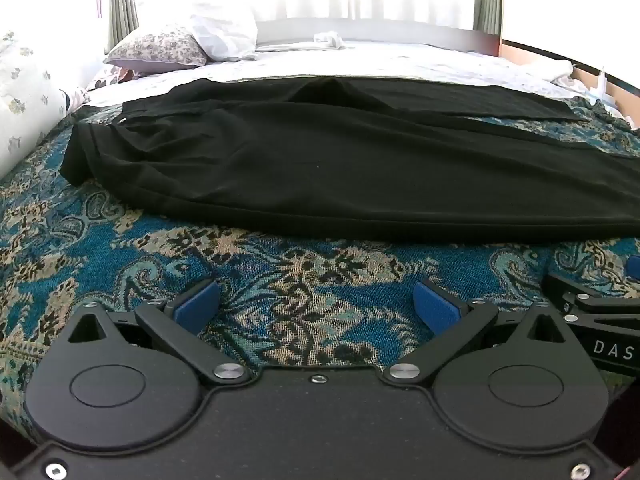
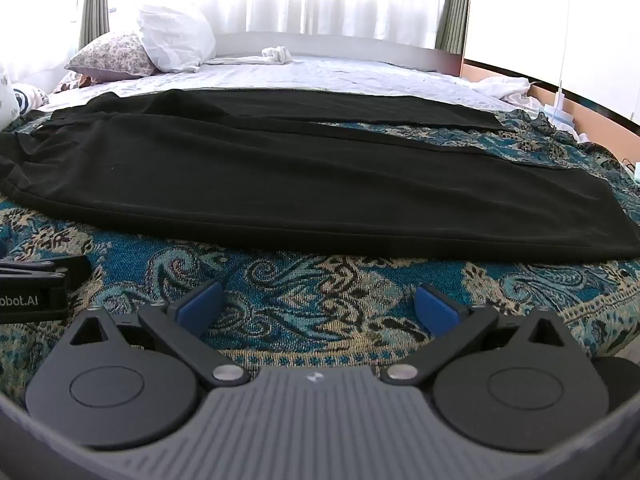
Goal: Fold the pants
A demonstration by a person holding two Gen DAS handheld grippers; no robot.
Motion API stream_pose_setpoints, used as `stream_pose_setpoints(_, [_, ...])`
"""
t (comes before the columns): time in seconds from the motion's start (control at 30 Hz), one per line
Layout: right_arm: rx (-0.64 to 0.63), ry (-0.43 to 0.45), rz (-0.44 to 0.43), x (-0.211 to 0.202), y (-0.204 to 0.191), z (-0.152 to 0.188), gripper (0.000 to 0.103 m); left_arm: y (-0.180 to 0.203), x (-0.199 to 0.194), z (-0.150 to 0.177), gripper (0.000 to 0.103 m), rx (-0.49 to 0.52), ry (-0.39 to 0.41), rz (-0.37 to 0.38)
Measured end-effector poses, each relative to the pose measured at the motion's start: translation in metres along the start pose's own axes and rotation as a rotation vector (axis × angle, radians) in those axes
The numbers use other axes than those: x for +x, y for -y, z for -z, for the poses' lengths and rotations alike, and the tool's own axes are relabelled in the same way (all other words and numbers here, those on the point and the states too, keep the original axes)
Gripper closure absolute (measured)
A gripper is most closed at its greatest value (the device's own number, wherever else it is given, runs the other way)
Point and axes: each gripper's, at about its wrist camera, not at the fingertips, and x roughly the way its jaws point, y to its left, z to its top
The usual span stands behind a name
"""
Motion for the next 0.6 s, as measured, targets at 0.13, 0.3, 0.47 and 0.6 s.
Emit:
stream_pose_setpoints(0.13, [0.0,-0.002,-0.002,0.0001,-0.0001,0.0002,0.0,-0.0002,0.0004,-0.0006,0.0,-0.007,-0.006,0.004])
stream_pose_setpoints(0.3, [0.003,-0.003,-0.003,0.0,0.0,0.0001,0.0,-0.0003,0.0,-0.0003,0.0,-0.009,-0.003,0.007])
stream_pose_setpoints(0.47, [0.002,-0.003,-0.001,-0.0002,-0.0001,0.0004,0.0,-0.0004,0.0,-0.0002,0.0,-0.01,-0.004,0.007])
stream_pose_setpoints(0.6, [0.001,-0.002,-0.001,-0.0004,-0.0001,0.0006,0.0,-0.0012,-0.0008,0.0005,0.0,-0.01,-0.006,0.008])
